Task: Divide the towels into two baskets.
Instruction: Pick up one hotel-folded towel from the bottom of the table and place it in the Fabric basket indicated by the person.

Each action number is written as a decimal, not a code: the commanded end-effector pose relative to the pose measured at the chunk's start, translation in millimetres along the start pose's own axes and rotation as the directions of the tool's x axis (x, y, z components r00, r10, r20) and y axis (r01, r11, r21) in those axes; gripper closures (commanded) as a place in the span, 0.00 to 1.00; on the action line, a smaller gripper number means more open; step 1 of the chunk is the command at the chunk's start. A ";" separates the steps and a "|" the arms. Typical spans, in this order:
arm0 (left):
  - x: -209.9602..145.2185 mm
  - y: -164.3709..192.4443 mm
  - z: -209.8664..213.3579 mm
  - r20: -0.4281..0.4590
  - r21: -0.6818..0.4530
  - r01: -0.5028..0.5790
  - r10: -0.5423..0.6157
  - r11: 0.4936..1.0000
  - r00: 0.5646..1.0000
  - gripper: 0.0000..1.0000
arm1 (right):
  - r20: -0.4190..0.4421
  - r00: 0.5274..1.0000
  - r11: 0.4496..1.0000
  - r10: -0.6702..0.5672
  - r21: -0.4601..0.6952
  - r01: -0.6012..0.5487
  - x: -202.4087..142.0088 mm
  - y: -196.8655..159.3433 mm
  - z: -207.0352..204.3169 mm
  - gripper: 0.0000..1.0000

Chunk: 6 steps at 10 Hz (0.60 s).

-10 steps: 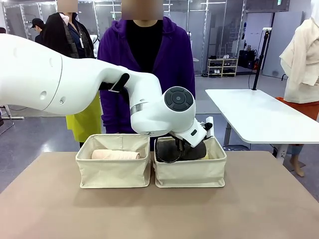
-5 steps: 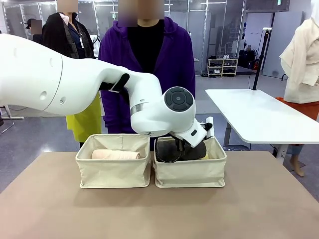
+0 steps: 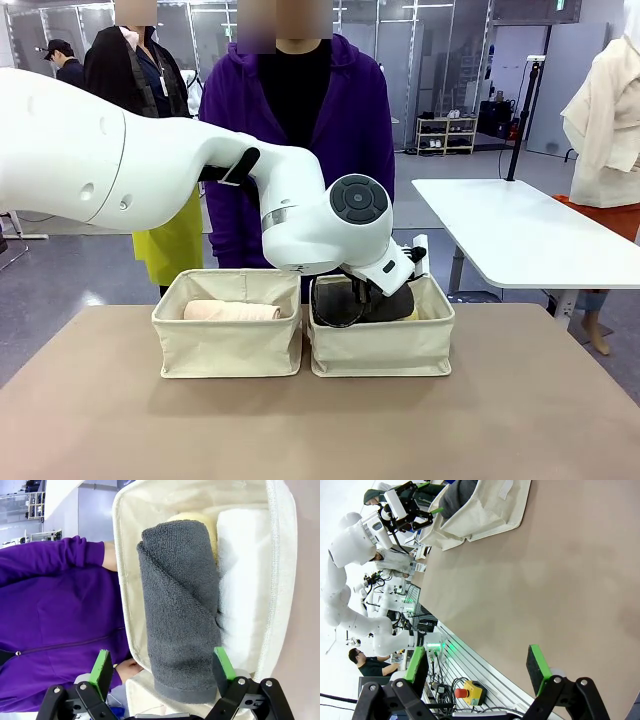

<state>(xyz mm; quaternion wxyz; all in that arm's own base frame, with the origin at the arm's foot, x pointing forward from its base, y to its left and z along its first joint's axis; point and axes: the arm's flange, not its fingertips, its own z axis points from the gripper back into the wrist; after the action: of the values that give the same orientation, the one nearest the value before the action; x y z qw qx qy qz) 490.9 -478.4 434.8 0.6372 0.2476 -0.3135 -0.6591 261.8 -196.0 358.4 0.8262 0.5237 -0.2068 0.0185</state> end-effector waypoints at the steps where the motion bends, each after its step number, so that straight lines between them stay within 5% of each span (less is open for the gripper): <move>1: 0.0 0.0 0.0 0.000 0.000 0.000 0.000 1.000 1.000 0.00 | 0.009 1.000 1.000 -0.011 0.005 0.011 -0.2 4.9 0.9 0.00; 6: -67.7 13.4 118.2 -0.044 -0.086 -0.343 0.340 0.935 0.939 0.00 | 0.009 1.000 1.000 -0.011 0.005 0.011 -0.2 4.9 0.9 0.00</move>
<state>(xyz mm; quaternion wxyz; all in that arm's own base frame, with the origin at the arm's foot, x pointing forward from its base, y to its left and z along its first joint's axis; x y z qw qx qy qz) 447.7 -430.8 515.2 0.7246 0.2054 -0.3138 -0.5782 261.7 -196.2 358.4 0.8262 0.5236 -0.2070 0.0184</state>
